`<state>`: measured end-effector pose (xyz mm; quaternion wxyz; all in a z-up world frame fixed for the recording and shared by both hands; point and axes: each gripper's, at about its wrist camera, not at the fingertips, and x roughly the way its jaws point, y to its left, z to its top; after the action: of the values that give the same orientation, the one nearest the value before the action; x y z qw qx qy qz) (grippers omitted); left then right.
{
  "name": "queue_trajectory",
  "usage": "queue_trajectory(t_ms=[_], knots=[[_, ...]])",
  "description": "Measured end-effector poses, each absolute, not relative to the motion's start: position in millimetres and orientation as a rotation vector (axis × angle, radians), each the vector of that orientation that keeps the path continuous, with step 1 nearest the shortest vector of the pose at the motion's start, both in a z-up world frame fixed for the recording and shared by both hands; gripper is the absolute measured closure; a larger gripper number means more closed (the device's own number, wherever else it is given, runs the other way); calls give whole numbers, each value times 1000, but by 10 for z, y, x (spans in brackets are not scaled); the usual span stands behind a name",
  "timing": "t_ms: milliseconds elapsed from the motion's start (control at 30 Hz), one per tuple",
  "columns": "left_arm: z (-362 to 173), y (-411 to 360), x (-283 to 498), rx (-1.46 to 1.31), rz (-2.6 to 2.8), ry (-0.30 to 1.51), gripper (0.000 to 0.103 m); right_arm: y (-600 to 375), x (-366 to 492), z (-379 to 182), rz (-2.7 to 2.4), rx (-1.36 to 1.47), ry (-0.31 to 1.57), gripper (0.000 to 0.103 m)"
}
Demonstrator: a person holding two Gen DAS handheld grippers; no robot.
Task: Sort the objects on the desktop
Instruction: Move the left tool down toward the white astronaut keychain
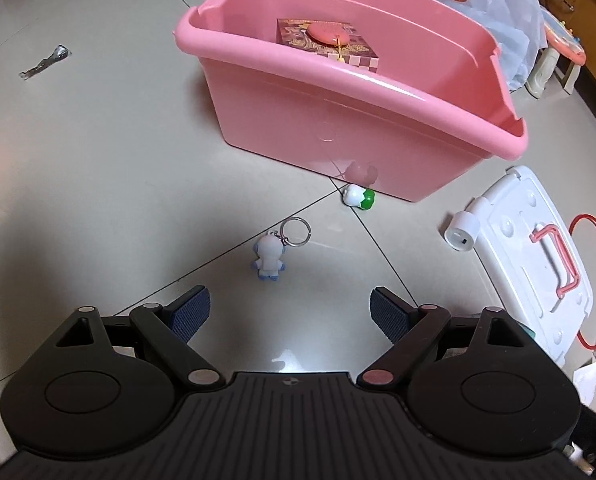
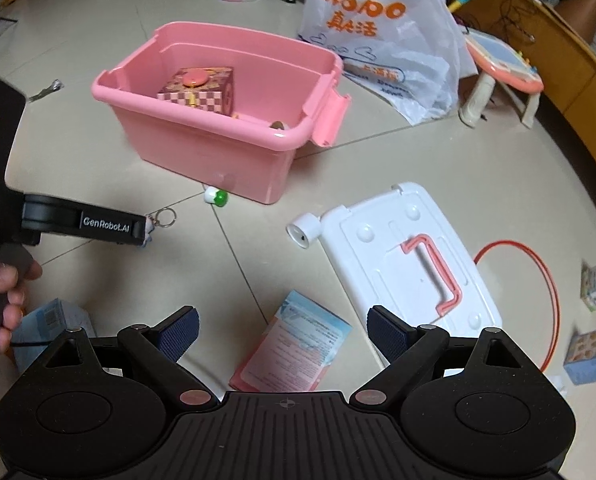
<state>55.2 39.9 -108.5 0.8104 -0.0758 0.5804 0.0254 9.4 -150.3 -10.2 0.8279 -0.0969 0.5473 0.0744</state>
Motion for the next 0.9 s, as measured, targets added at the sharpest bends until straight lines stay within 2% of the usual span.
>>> queue_trajectory(t_ms=[900], knots=[[-1649, 320, 932, -68, 56, 1272, 14, -1458, 353, -397, 163, -191, 1263, 13]])
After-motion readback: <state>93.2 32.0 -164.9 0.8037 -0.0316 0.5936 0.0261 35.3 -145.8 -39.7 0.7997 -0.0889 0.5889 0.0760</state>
